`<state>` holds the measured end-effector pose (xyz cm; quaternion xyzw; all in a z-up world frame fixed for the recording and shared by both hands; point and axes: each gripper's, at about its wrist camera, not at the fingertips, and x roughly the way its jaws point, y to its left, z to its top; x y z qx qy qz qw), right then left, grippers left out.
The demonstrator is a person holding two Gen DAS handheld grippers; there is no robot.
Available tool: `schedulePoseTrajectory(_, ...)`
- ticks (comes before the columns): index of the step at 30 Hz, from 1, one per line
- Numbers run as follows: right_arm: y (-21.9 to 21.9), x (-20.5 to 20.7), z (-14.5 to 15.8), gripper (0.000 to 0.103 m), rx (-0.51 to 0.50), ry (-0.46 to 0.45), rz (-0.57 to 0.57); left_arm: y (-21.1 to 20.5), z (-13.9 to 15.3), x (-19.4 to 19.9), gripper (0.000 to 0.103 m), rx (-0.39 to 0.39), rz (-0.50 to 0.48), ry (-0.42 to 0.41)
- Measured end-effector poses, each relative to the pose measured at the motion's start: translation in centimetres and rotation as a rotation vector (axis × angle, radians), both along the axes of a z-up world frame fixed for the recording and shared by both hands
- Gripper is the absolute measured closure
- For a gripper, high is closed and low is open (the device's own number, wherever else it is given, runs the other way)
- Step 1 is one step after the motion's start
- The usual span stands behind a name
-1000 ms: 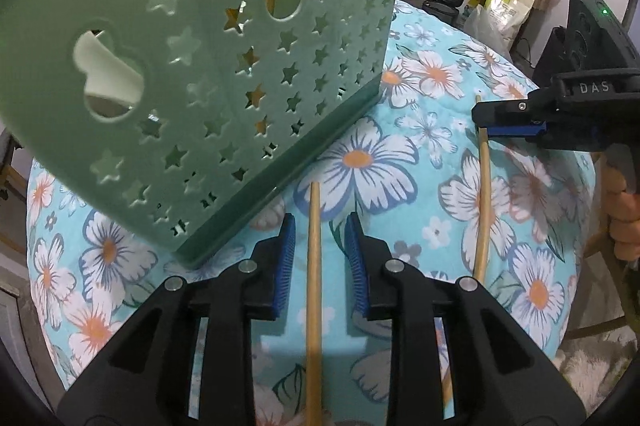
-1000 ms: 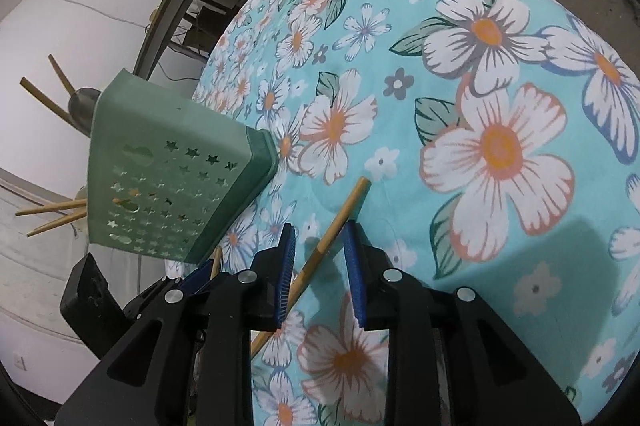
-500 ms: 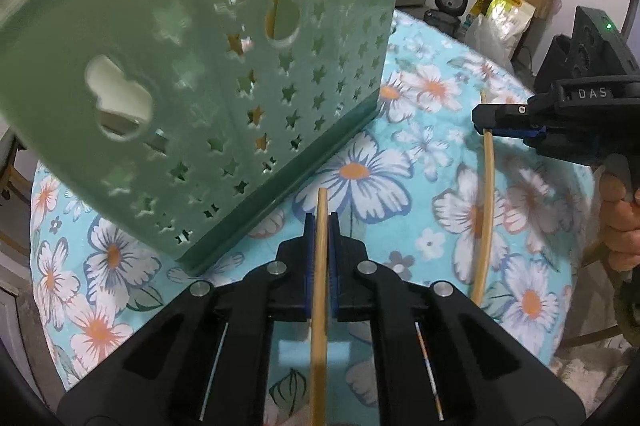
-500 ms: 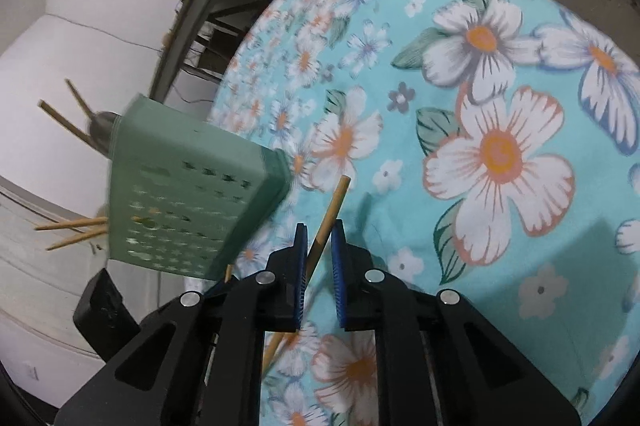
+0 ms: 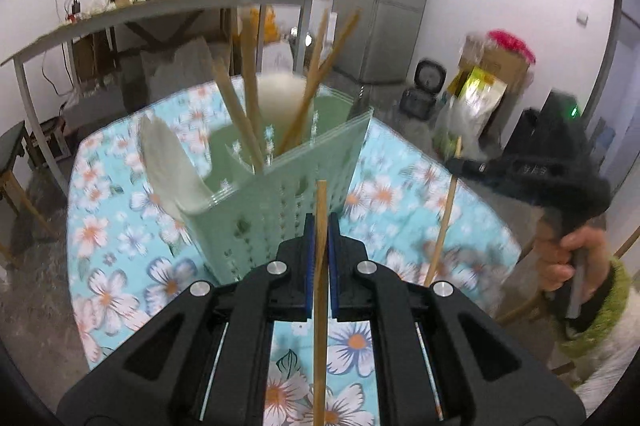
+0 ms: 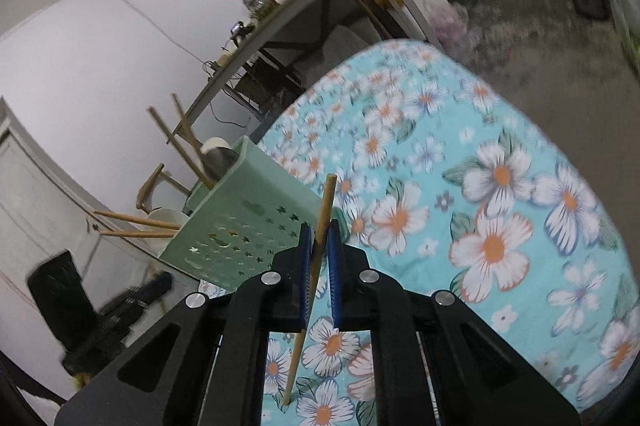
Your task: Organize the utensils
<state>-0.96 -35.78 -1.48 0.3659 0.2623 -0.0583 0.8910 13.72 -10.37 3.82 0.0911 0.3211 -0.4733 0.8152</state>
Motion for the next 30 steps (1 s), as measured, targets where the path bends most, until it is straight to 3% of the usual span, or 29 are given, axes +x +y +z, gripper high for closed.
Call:
schedulePoseTrajectory(10,1.9,-1.5,4.5,0.097,-0.161,-0.051,-0.003,3.5,7.6,-1.0,0.098,-0.2,-0.009,-0.073)
schedulePoseTrajectory(18,3.3,-2.0,6.4,0.097,-0.257,-0.06,-0.008,4.5,11.1,-1.3,0.098,-0.326,-0.017,-0.1)
schedulePoseTrajectory(24,3.3,-2.0,6.3,0.097,-0.25,-0.055,-0.012,4.6,14.4,-0.6,0.098,-0.414,-0.037,-0.146)
schedulePoseTrajectory(30,3.2,-1.9,6.0,0.097,-0.231,-0.05,-0.011,4.5,18.1,-0.2,0.098,-0.473,0.001,-0.284)
